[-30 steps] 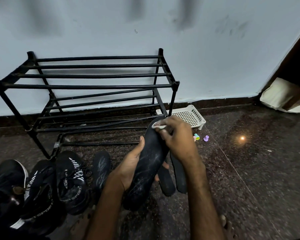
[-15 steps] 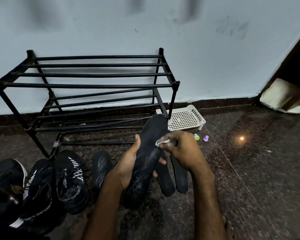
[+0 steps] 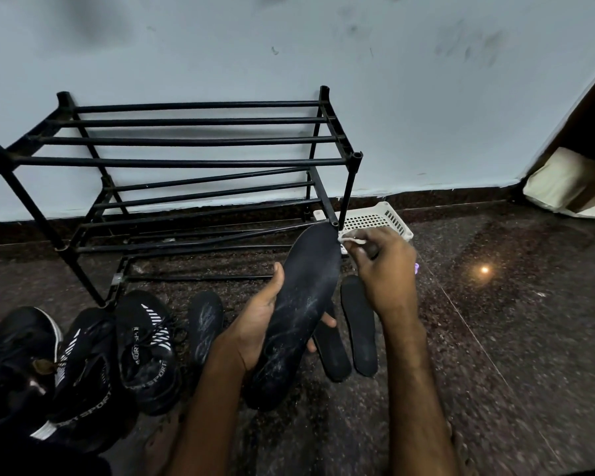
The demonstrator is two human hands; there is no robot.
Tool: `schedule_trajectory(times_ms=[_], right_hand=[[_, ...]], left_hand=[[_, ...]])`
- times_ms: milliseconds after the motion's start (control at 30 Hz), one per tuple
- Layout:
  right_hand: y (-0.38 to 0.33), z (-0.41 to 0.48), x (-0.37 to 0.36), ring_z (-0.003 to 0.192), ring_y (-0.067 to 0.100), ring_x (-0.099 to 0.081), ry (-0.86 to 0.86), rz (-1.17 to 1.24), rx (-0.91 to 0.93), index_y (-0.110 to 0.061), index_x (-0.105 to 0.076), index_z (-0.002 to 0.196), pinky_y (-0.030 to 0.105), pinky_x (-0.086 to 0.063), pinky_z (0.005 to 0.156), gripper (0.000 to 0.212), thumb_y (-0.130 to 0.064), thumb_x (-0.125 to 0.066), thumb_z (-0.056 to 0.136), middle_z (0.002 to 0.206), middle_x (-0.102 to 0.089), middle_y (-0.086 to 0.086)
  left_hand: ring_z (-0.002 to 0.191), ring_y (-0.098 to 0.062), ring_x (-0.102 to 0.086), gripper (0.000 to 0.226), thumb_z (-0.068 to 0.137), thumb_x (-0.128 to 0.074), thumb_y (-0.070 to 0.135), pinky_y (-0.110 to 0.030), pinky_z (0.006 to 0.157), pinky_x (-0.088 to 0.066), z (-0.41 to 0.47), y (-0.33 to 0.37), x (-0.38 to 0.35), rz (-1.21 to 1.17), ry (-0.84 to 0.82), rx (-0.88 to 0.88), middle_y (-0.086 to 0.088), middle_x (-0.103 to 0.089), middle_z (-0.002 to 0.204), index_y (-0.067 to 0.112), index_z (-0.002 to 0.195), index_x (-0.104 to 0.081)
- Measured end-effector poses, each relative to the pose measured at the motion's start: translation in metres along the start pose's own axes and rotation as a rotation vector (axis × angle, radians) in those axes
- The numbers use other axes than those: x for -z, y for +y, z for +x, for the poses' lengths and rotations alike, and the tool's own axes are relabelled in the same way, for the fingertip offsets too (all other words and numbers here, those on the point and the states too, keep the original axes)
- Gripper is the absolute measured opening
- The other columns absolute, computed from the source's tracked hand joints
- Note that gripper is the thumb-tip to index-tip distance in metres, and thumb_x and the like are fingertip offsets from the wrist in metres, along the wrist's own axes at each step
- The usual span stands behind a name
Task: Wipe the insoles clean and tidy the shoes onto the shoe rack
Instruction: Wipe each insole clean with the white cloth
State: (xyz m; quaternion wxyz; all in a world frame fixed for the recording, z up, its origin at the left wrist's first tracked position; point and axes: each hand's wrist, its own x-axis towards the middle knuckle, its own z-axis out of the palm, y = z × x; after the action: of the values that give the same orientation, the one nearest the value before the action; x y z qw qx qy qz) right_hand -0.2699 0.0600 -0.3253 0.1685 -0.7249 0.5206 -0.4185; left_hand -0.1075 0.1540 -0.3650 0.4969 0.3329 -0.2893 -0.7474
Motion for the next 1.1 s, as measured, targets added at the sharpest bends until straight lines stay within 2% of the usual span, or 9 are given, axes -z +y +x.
schedule_trajectory(times_ms=[167,233,300,500,600,667,833,1000,1100], right_hand=[[0.008,-0.014,0.003,0.079,0.003,-0.065,0.033,0.173,-0.191,-0.016,-0.075,0.095,0.009,-0.050,0.069,0.012,-0.021,-0.076,0.084,0.087,-0.071,-0.006],[0.019,-0.022,-0.009,0.079,0.011,-0.069,-0.091,0.282,-0.336,-0.013,-0.075,0.095,0.029,-0.058,0.075,0.023,-0.032,-0.075,0.083,0.087,-0.074,-0.004],[0.027,-0.031,-0.021,0.077,0.014,-0.069,-0.197,0.389,-0.446,-0.015,-0.075,0.092,0.043,-0.058,0.077,0.039,-0.050,-0.071,0.076,0.083,-0.076,-0.002],[0.037,-0.053,-0.046,0.067,0.015,-0.060,-0.299,0.488,-0.505,-0.011,-0.073,0.077,0.046,-0.051,0.067,0.057,-0.066,-0.064,0.071,0.073,-0.072,0.005],[0.036,-0.054,-0.047,0.065,0.013,-0.061,-0.371,0.451,-0.518,-0.014,-0.074,0.073,0.044,-0.050,0.064,0.045,-0.059,-0.068,0.075,0.070,-0.072,0.005],[0.029,-0.055,-0.043,0.062,0.009,-0.060,-0.474,0.460,-0.513,-0.016,-0.075,0.070,0.034,-0.046,0.062,0.033,-0.046,-0.072,0.084,0.067,-0.071,-0.003],[0.013,-0.059,-0.045,0.076,0.012,-0.069,-0.645,0.621,-0.485,-0.003,-0.075,0.089,0.026,-0.053,0.070,0.023,-0.026,-0.069,0.091,0.086,-0.076,0.007],[0.007,-0.059,-0.049,0.078,0.018,-0.067,-0.526,0.696,-0.463,0.002,-0.074,0.085,0.034,-0.052,0.077,0.019,-0.015,-0.069,0.090,0.086,-0.074,0.016],[0.004,-0.056,-0.049,0.078,0.016,-0.068,-0.464,0.721,-0.488,-0.005,-0.076,0.086,0.033,-0.052,0.076,0.012,-0.014,-0.070,0.090,0.085,-0.075,0.008]], left_hand=[[0.093,-0.033,-0.069,0.081,0.096,-0.022,0.067,-0.042,0.059,-0.059,0.010,-0.001,0.005,-0.199,0.134,-0.091,-0.021,-0.063,0.127,0.004,0.130,-0.059],[0.101,-0.029,-0.069,0.082,0.095,-0.018,0.069,-0.044,0.067,-0.061,0.013,-0.002,0.011,-0.237,0.207,-0.137,-0.013,-0.059,0.137,0.007,0.136,-0.054],[0.104,-0.027,-0.068,0.082,0.095,-0.016,0.069,-0.046,0.076,-0.060,0.013,-0.004,0.018,-0.270,0.272,-0.153,-0.011,-0.060,0.137,0.009,0.134,-0.056],[0.111,-0.031,-0.064,0.084,0.095,-0.015,0.070,-0.048,0.090,-0.056,0.014,-0.007,0.030,-0.301,0.381,-0.156,-0.012,-0.062,0.133,0.007,0.126,-0.062],[0.118,-0.030,-0.062,0.084,0.094,-0.015,0.071,-0.048,0.099,-0.049,0.015,-0.005,0.032,-0.242,0.416,-0.183,-0.010,-0.065,0.130,0.012,0.118,-0.070],[0.119,-0.026,-0.062,0.084,0.094,-0.016,0.073,-0.042,0.093,-0.050,0.016,-0.003,0.033,-0.209,0.425,-0.200,-0.008,-0.065,0.129,0.013,0.122,-0.068],[0.120,-0.025,-0.061,0.085,0.092,-0.019,0.075,-0.047,0.096,-0.049,0.016,-0.001,0.028,-0.243,0.379,-0.191,-0.009,-0.066,0.128,0.013,0.118,-0.071],[0.130,-0.030,-0.053,0.087,0.092,-0.015,0.073,-0.046,0.096,-0.053,0.013,-0.002,0.026,-0.231,0.326,-0.219,-0.010,-0.057,0.140,0.011,0.139,-0.052],[0.133,-0.035,-0.048,0.085,0.094,-0.018,0.069,-0.038,0.087,-0.057,0.011,-0.002,0.018,-0.276,0.288,-0.204,-0.017,-0.054,0.142,0.004,0.140,-0.049]])
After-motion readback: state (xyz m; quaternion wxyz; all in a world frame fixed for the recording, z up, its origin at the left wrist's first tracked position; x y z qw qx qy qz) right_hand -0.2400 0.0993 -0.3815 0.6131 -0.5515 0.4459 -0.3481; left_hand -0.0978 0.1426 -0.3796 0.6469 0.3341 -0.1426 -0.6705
